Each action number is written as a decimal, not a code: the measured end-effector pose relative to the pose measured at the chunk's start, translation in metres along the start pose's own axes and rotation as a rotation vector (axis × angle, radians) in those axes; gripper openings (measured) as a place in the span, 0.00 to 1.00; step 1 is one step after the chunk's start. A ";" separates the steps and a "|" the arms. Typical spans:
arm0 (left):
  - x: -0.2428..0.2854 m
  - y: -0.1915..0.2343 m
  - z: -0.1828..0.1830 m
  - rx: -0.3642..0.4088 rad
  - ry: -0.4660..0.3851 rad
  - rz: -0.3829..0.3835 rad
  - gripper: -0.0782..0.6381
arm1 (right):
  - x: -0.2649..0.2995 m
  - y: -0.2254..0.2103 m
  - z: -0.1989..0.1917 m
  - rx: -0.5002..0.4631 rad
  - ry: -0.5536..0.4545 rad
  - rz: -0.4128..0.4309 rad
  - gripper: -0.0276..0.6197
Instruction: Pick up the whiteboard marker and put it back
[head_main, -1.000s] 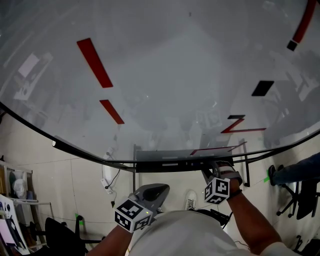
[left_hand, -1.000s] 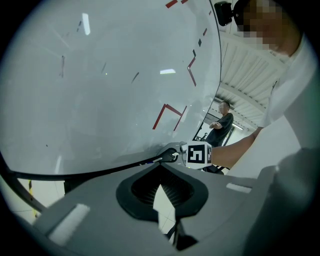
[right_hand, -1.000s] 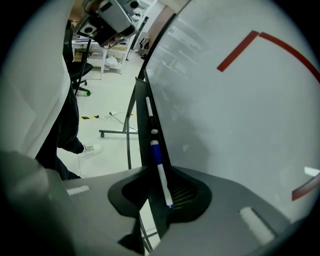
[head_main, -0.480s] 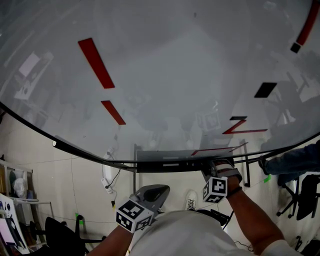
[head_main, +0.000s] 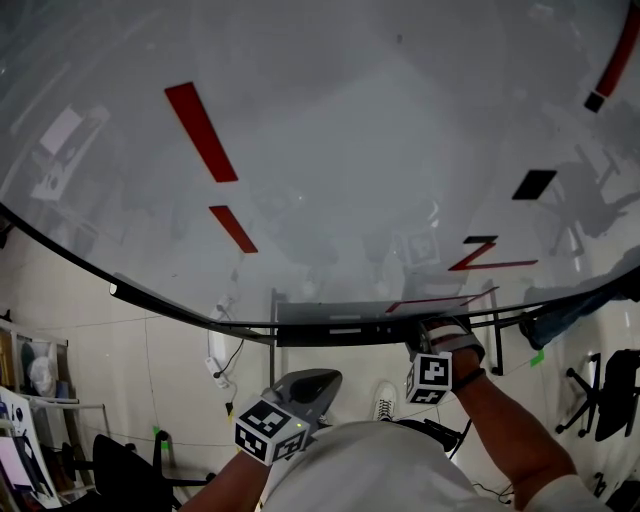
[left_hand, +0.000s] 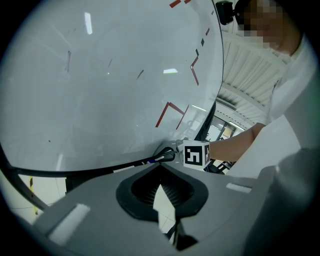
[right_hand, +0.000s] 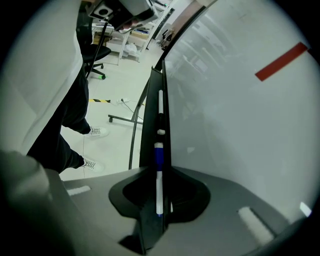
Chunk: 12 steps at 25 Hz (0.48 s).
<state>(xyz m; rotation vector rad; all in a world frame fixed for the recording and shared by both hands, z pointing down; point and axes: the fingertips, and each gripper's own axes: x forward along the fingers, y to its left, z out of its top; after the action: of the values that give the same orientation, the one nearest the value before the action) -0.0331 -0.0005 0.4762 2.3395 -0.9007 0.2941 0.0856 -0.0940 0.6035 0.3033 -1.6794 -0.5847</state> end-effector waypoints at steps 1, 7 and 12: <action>0.000 0.000 0.000 -0.001 0.000 0.001 0.13 | 0.000 -0.001 0.000 -0.010 0.010 0.000 0.11; 0.001 -0.002 -0.001 -0.006 -0.004 -0.001 0.13 | 0.004 0.001 0.000 0.002 0.031 0.018 0.08; 0.001 -0.003 -0.003 -0.005 0.002 -0.004 0.13 | 0.003 0.000 0.000 0.004 0.028 0.019 0.08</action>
<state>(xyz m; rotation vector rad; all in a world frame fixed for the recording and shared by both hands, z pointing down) -0.0302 0.0022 0.4773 2.3362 -0.8950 0.2919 0.0852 -0.0951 0.6063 0.2972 -1.6548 -0.5605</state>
